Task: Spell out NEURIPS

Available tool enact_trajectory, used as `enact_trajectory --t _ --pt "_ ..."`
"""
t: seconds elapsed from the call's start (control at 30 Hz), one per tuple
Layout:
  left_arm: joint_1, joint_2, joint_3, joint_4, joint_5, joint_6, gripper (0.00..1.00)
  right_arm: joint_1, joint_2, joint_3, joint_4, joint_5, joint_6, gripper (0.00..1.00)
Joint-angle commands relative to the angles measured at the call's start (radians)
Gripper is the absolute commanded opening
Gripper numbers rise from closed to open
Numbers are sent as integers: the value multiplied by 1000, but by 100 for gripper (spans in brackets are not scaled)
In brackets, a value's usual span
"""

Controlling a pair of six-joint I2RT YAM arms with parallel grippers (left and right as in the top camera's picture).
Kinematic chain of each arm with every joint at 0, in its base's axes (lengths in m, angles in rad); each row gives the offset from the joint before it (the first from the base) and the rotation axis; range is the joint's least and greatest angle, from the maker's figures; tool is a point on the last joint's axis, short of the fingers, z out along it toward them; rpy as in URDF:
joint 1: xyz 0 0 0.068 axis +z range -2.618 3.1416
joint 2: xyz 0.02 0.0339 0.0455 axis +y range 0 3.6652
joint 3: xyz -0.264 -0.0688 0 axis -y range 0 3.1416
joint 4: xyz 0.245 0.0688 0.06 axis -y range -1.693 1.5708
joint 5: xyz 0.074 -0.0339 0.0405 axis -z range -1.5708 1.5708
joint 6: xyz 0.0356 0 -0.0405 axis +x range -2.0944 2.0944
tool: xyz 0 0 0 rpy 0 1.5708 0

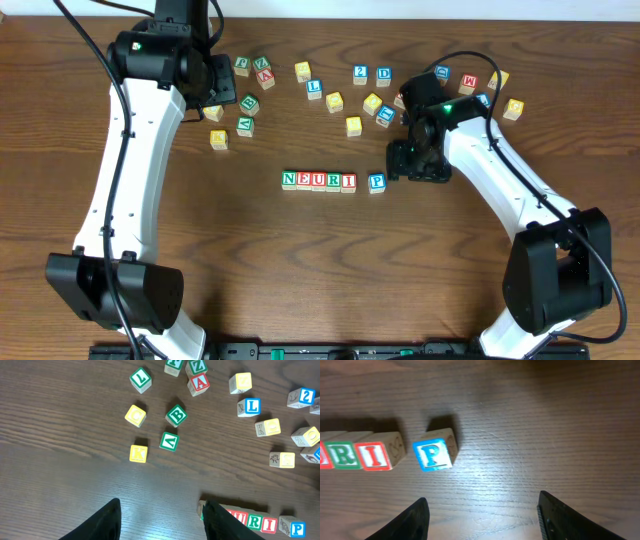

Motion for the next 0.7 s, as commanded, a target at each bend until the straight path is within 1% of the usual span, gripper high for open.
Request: enact_trajectory --t 0.0,0.47,0.67 --pt "3 0 -12 -2 -13 14 52 10 26 -18 1 -3 28 65" --pt "3 0 -24 -1 -13 14 52 15 192 -19 20 -2 43 62" --pt "3 0 -24 -1 -13 14 52 15 209 -19 34 -3 42 62"
